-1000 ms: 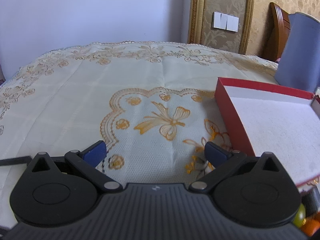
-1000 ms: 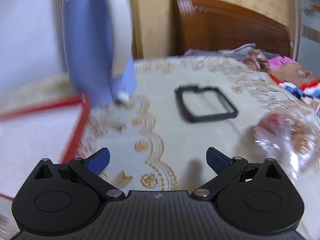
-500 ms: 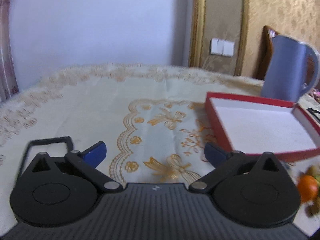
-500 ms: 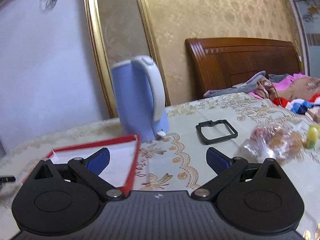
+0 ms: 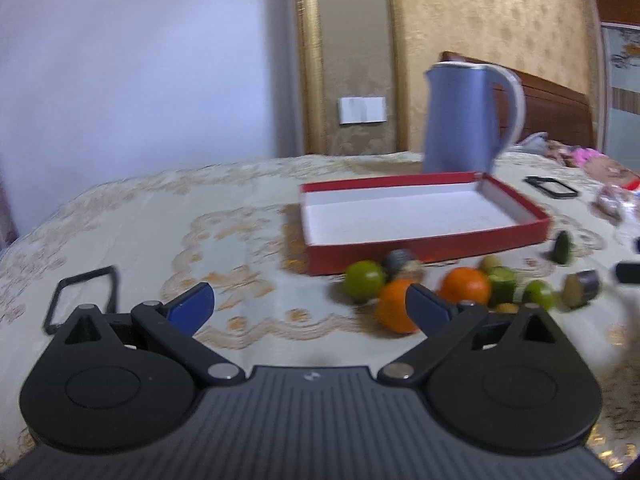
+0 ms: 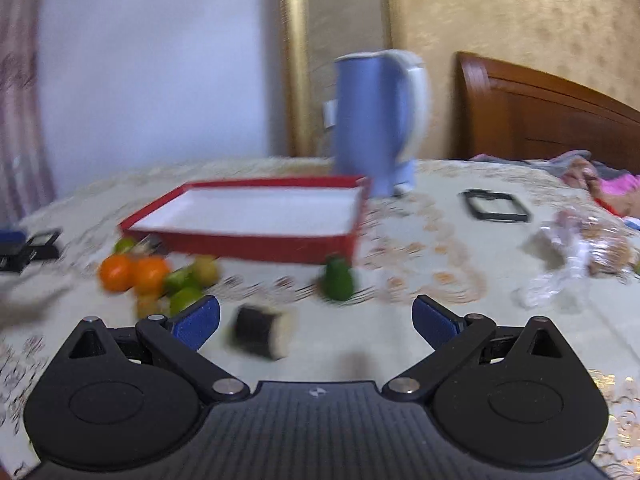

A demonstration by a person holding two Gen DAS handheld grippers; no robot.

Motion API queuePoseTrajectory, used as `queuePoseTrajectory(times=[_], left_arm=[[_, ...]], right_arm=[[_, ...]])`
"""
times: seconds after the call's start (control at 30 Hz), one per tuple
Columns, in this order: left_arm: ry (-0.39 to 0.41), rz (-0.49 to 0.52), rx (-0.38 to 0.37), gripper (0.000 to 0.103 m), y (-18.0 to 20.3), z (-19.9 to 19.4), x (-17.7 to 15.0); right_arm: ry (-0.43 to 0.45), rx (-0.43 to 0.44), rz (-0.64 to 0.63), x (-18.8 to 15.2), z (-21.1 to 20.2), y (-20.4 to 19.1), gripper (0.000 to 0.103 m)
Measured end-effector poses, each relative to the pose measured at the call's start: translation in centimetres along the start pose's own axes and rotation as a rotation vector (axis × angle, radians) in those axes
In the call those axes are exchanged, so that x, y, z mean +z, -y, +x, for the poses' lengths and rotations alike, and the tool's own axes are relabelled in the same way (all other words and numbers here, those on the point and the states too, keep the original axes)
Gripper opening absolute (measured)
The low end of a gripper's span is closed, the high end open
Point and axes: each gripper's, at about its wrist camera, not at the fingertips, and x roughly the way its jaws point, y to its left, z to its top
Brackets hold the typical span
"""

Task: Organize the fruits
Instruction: 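Move both tools toward the fruits in front of the red box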

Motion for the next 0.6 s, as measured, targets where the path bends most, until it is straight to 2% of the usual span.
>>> queuePoseTrajectory(times=[0.07,0.13,0.17,0.3,0.37,0.4,0.43,0.5,0.6], left_arm=[[0.007,0.021,-0.016,0.101,0.9,-0.2,0.3],[0.007,0.04,-0.021,0.101,1.7,-0.2,0.4],[0.006,0.044,-0.023,0.102,1.9,-0.3,0.4],[0.013,0.045,-0.04,0.102,2.0,-0.9,0.5],[0.014,0.038,-0.047,0.102,1.9,-1.1,0.5],[0.012,0.033,-0.053,0.102,1.9,-1.3,0.5],[0.01,0.029,-0.058,0.102,1.9,-1.3,0.5],[0.003,0.026,-0.07,0.102,1.9,-1.4,0.5],[-0.004,0.031,-0.078,0.102,2.1,-1.5,0.3]], right_arm=[[-0.016,0.008,-0.041,-0.2,0.4,-1.5,0.101],[-0.031,-0.001,-0.058,-0.3,1.0,-2.5,0.084],[-0.048,-0.005,-0.059,-0.3,1.6,-2.7,0.08],[-0.089,0.015,-0.045,-0.7,2.5,-3.0,0.078],[-0.096,0.015,-0.03,-0.7,2.6,-3.0,0.072],[-0.102,0.016,-0.024,-0.7,2.7,-2.9,0.061],[-0.106,0.013,-0.017,-0.6,2.8,-2.9,0.054],[-0.106,0.014,-0.013,-0.5,3.0,-2.9,0.05],[-0.114,0.018,-0.027,-0.4,3.2,-3.1,0.05]])
